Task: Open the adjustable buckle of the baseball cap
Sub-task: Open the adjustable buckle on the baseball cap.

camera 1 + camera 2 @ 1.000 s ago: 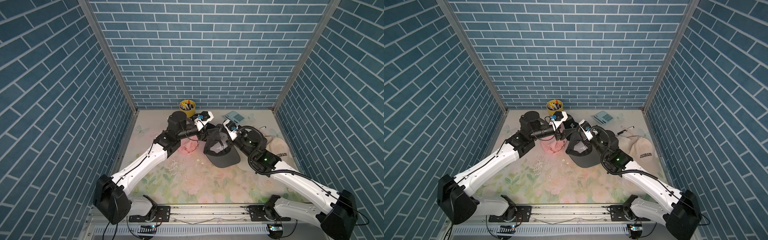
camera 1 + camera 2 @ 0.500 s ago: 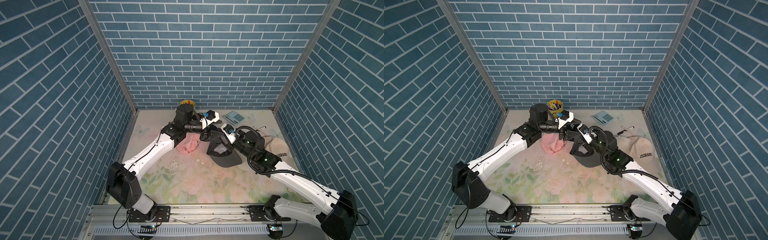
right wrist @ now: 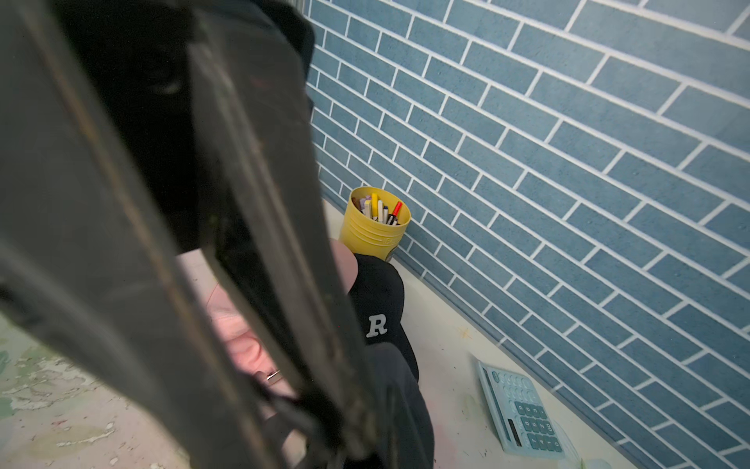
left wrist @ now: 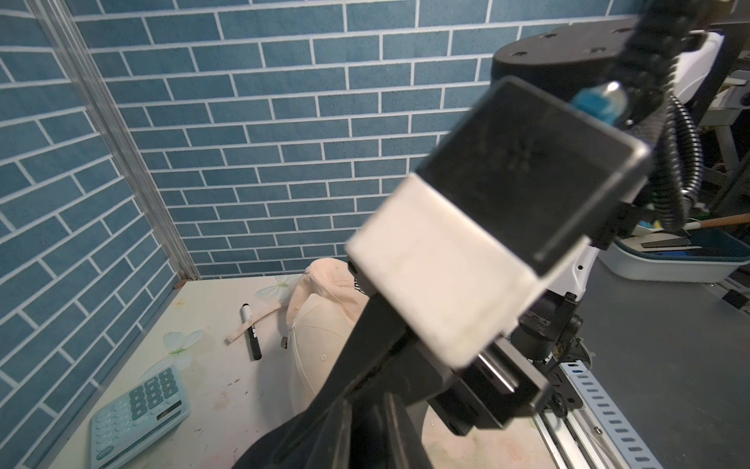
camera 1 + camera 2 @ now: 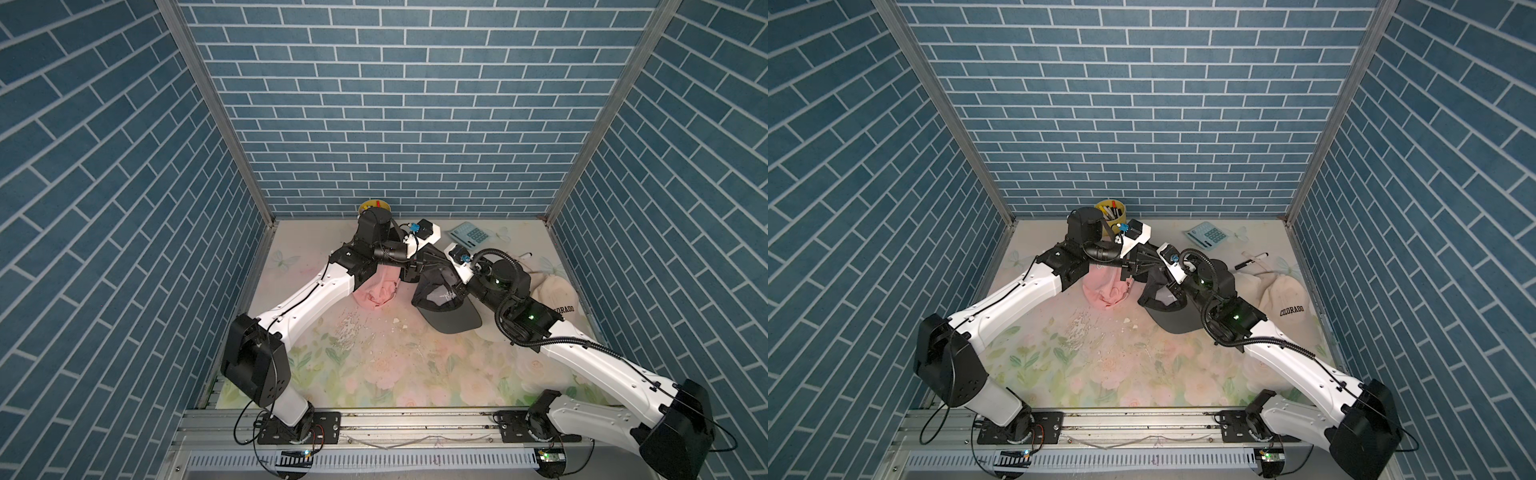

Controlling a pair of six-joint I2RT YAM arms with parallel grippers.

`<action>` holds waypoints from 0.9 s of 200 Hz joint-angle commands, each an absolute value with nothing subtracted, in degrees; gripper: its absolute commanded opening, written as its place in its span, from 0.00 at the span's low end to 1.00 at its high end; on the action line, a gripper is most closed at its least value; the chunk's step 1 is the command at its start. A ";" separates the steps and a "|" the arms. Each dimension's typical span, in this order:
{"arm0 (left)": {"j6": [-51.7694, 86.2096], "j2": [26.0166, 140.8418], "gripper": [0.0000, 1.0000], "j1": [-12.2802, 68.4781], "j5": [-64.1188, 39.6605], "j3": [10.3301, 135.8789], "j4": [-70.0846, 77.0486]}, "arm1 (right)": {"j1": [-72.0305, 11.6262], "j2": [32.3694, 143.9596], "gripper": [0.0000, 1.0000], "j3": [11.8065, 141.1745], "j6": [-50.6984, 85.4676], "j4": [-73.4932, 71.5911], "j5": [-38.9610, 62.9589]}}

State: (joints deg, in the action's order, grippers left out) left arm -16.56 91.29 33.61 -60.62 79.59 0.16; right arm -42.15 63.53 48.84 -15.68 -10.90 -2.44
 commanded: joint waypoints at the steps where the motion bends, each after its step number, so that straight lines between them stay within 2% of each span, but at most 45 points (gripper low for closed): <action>1: -16.43 90.40 0.11 33.23 -60.53 79.91 0.88 | -41.68 62.70 0.00 48.43 -13.76 -14.42 -3.06; 29: -16.78 90.23 0.00 33.21 -58.36 80.07 0.94 | -41.13 62.61 0.00 48.09 -13.13 -15.02 -3.37; 110: -16.47 85.51 0.00 33.09 -50.48 75.19 4.43 | -38.96 60.36 0.00 45.58 -6.97 -17.48 -12.66; 174: -13.22 84.46 0.00 33.20 -47.68 71.63 8.44 | -38.59 60.69 0.00 46.49 -4.88 -18.01 -13.16; 180: -12.74 84.53 0.08 33.14 -47.33 71.55 8.97 | -38.58 60.96 0.00 47.10 -4.68 -17.40 -12.68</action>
